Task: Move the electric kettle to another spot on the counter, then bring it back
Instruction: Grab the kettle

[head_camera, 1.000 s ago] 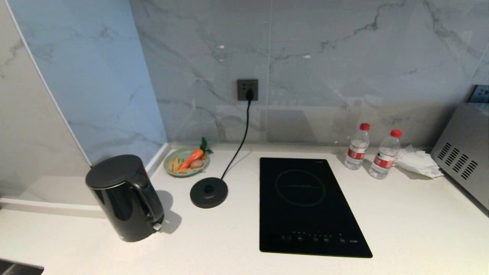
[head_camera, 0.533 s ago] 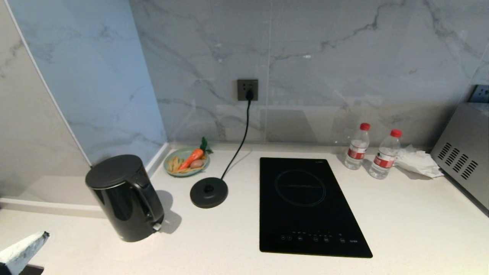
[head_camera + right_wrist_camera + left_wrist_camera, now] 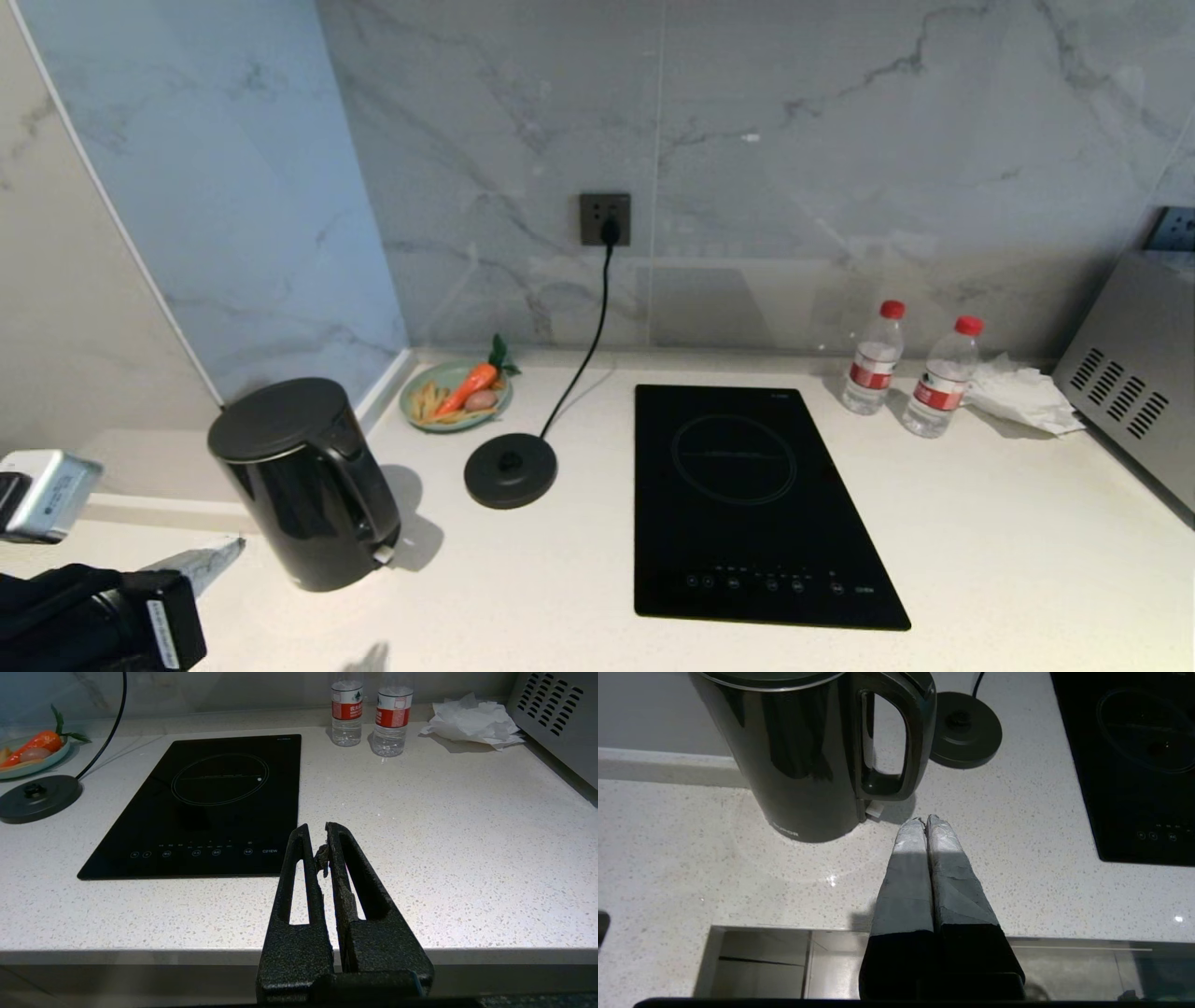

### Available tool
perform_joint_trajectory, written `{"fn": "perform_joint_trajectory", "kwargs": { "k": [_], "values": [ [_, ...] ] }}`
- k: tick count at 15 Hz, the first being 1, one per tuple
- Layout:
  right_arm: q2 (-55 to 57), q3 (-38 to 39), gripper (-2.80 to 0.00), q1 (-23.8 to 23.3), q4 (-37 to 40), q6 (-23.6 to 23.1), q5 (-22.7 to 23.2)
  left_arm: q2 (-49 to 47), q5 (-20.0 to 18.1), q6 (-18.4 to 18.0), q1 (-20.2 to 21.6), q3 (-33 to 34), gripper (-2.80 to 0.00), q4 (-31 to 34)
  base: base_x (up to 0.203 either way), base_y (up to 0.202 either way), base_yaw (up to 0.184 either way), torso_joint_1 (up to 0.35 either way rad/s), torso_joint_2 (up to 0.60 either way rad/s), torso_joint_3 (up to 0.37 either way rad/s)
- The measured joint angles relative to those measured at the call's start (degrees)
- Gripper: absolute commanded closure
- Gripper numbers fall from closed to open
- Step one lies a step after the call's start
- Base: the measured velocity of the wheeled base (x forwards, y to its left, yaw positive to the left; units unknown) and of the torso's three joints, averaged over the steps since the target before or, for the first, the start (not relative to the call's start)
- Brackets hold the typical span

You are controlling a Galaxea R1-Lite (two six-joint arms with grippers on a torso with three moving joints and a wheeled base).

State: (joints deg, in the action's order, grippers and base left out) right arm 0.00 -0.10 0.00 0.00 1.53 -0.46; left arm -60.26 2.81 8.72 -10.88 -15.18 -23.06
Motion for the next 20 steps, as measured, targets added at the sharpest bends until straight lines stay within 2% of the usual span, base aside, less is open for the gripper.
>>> {"fn": "perform_joint_trajectory", "kwargs": {
  "k": [3, 6, 10, 17, 19, 20],
  "values": [
    [0.0, 0.0, 0.0, 0.0, 0.0, -0.1, 0.0, -5.0, 5.2, 3.3, -9.0, 0.4, 0.0, -3.3, 0.0, 0.0, 0.0, 0.0, 0.0, 0.0],
    [0.0, 0.0, 0.0, 0.0, 0.0, 0.0, 0.0, -9.6, 5.7, 5.3, -12.7, 0.4, 0.0, -6.5, 0.0, 0.0, 0.0, 0.0, 0.0, 0.0],
    [0.0, 0.0, 0.0, 0.0, 0.0, 0.0, 0.0, -19.0, 6.3, 5.4, -13.0, 1.5, 0.0, -18.1, 0.0, 0.0, 0.0, 0.0, 0.0, 0.0],
    [0.0, 0.0, 0.0, 0.0, 0.0, -0.1, 0.0, -38.7, 9.4, 5.4, -11.3, 6.7, 0.0, -48.1, 0.0, 0.0, 0.0, 0.0, 0.0, 0.0],
    [0.0, 0.0, 0.0, 0.0, 0.0, 0.0, 0.0, -41.9, 9.4, 5.2, -10.5, 8.9, 0.0, -55.1, 0.0, 0.0, 0.0, 0.0, 0.0, 0.0],
    [0.0, 0.0, 0.0, 0.0, 0.0, 0.0, 0.0, -42.9, 9.5, 5.2, -10.2, 9.5, 0.0, -56.5, 0.0, 0.0, 0.0, 0.0, 0.0, 0.0]
  ]
}}
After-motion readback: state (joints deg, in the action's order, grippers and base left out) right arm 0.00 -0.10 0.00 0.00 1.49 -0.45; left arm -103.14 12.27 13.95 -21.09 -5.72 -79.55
